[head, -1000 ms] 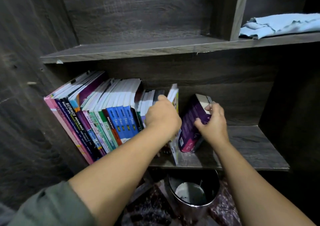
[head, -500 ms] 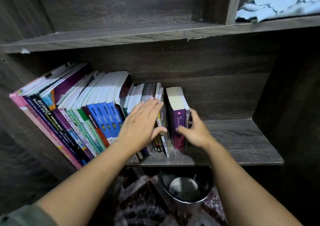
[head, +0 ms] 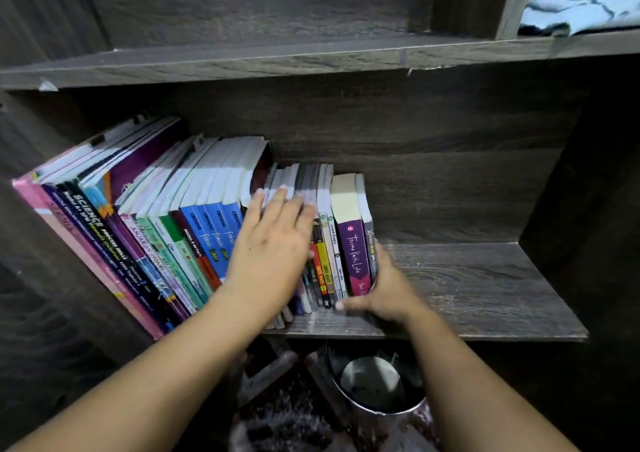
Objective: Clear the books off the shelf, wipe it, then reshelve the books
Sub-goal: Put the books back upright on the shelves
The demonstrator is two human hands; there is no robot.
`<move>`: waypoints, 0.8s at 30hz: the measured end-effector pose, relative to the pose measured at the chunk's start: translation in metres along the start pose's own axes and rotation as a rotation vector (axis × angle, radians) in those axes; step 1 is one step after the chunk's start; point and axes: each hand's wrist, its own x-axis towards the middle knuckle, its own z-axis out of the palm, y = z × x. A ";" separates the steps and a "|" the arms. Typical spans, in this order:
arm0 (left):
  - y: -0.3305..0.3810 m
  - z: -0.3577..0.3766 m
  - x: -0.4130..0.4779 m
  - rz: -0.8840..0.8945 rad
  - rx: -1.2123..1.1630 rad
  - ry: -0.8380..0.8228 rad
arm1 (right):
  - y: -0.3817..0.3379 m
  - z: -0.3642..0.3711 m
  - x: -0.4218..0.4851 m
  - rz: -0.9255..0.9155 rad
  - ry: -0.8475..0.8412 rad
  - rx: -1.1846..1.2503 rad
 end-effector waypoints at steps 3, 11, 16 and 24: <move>-0.023 -0.004 -0.029 -0.113 0.031 0.156 | -0.021 0.008 -0.010 -0.019 0.135 -0.048; -0.054 0.034 -0.042 -0.284 -0.046 0.354 | -0.030 0.011 -0.015 -0.106 0.160 0.054; -0.060 0.056 -0.040 -0.292 -0.009 0.480 | -0.045 0.019 -0.010 -0.179 0.300 0.064; -0.041 0.051 -0.033 -0.422 -0.041 0.473 | -0.042 0.019 -0.011 -0.270 0.337 0.002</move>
